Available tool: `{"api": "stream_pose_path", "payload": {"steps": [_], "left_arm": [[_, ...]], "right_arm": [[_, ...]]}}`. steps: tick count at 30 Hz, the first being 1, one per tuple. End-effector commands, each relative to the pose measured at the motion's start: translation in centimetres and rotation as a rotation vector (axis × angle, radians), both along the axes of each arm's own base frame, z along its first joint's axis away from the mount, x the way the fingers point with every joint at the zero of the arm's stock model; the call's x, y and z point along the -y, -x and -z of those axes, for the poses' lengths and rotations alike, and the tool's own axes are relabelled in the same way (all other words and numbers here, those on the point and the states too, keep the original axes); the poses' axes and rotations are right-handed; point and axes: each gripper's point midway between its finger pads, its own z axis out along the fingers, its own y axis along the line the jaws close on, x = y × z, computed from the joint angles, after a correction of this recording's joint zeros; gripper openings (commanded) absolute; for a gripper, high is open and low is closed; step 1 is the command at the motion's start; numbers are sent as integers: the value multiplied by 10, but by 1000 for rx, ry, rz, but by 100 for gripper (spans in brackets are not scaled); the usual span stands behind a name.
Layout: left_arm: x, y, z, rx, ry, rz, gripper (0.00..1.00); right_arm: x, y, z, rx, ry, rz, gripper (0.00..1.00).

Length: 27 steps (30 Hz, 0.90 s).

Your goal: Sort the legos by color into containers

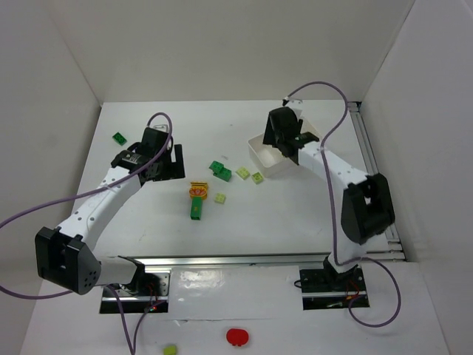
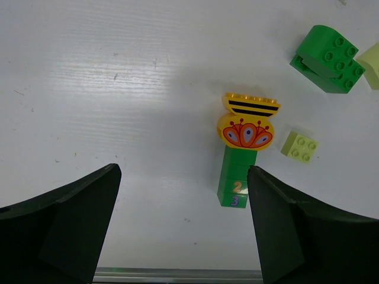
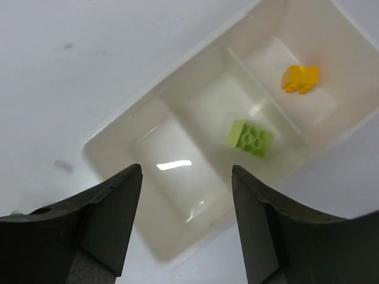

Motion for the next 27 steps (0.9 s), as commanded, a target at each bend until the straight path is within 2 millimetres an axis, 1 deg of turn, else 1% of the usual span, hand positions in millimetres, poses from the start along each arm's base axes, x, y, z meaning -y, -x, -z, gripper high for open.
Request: {"api": "stream_pose_path", "payload": {"steps": [1,2,3,4,5,6,7,9,10,11,12,13,14,15,16,17,18,19,20,22,23,24,25,26,27], "left_arm": [[-5,-5,-12,35,-6,-27,97],[-5,-5,-12,35,-6,-27,97],[-6,-7,-13,48,-9,-33,97],[-5,-8,-10,38,-13,-33,97],[-5,-8,-10,38,-13,-33,97],[-5,-8,-7,29,-16,-33,97],[-5,-8,-7,29,-16,-33,97],[-7,-9,-5,22,-25,-38,97],[-8,-10,-5,25,-27,-51,97],[-8,-10,-5,25,-27,-51,97],[-8,-10,-5,25,-27,-51,97],[-8,-8,-1,17,-22,-60,97],[-9,-8,-2,19,-29,-66,97],[-9,-8,-2,20,-21,-75,97],[-9,-8,-2,31,-17,-75,97],[-8,-4,-1,28,-5,-77,97],[-8,-6,-2,37,-2,-77,97],[-8,-6,-2,37,-2,-77,97],[-8,-4,2,28,-5,-77,97],[-8,-4,2,28,-5,-77,97],[-8,-4,-1,37,-2,-77,97],[-8,-4,-1,37,-2,-77,97],[-8,-4,-1,37,-2,-77,97],[-8,-4,-1,37,-2,-77,97],[-8,-4,-1,37,-2,-77,97]], "right_arm": [[-32,43,-38,97,-34,-123,69],[-56,60,-34,84,-36,-208,69],[-66,71,-35,89,-46,-244,69],[-76,80,-26,69,-43,-279,70],[-92,96,-13,27,-42,-342,72],[-101,103,-5,-1,-32,-390,72],[-108,109,13,-43,-12,-430,74],[-132,118,23,-72,13,-535,77],[-136,119,40,-110,71,-586,78],[-143,113,38,-102,85,-614,78],[-145,111,55,-134,149,-644,74],[-146,106,59,-137,173,-647,74],[-146,97,54,-128,186,-637,72],[-142,90,58,-135,203,-635,70],[-145,89,69,-147,218,-661,70],[-148,84,69,-138,210,-675,69],[-151,79,69,-128,214,-680,69],[-149,73,72,-126,222,-678,69],[-150,72,84,-149,231,-680,69],[-146,63,89,-144,253,-659,69],[-143,62,94,-150,277,-656,69],[-145,56,92,-137,281,-645,69],[-143,56,98,-148,293,-637,69],[-144,54,96,-134,296,-642,69],[-145,53,101,-137,297,-643,69]]}}
